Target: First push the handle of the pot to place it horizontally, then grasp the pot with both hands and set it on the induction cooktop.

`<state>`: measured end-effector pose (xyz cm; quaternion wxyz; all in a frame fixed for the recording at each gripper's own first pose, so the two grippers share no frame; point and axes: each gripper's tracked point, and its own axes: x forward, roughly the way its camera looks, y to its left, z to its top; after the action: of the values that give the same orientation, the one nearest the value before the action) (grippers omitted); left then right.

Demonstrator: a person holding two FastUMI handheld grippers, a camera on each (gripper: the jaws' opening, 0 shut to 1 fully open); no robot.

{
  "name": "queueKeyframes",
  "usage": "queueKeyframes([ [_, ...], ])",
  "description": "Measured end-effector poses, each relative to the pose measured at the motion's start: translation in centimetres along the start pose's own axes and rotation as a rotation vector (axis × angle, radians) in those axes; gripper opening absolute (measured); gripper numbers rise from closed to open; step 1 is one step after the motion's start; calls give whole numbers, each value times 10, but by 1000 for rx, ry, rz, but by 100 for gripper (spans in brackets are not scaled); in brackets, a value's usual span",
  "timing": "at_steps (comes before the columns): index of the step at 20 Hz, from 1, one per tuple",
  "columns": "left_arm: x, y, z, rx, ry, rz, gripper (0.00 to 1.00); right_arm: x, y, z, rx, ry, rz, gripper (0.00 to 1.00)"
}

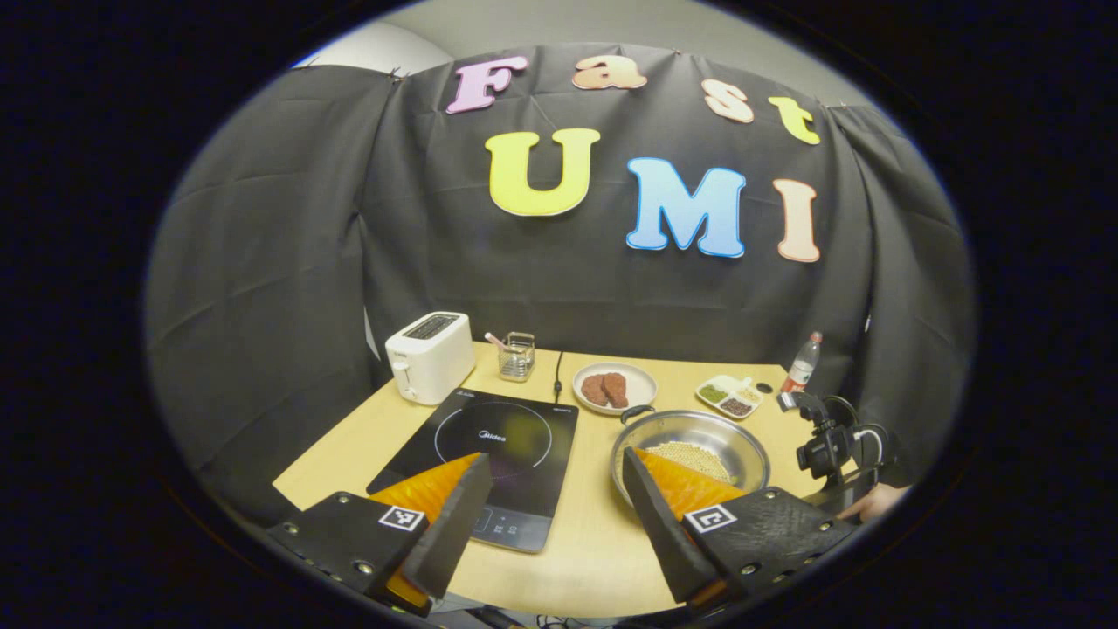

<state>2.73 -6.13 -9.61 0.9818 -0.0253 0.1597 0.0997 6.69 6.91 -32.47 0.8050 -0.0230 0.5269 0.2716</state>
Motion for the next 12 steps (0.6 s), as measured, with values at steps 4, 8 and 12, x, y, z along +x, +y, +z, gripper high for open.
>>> queueKeyframes([
  [4,1,0,-1,-21,5,7,89,-3,-14,2,-8,-7,-21,2],
  [8,2,-2,-2,-11,9,-1,92,-8,-37,7,-5,-15,-53,2],
  [12,1,-5,-1,-43,18,-16,92,-11,-56,12,1,-23,-86,2],
])
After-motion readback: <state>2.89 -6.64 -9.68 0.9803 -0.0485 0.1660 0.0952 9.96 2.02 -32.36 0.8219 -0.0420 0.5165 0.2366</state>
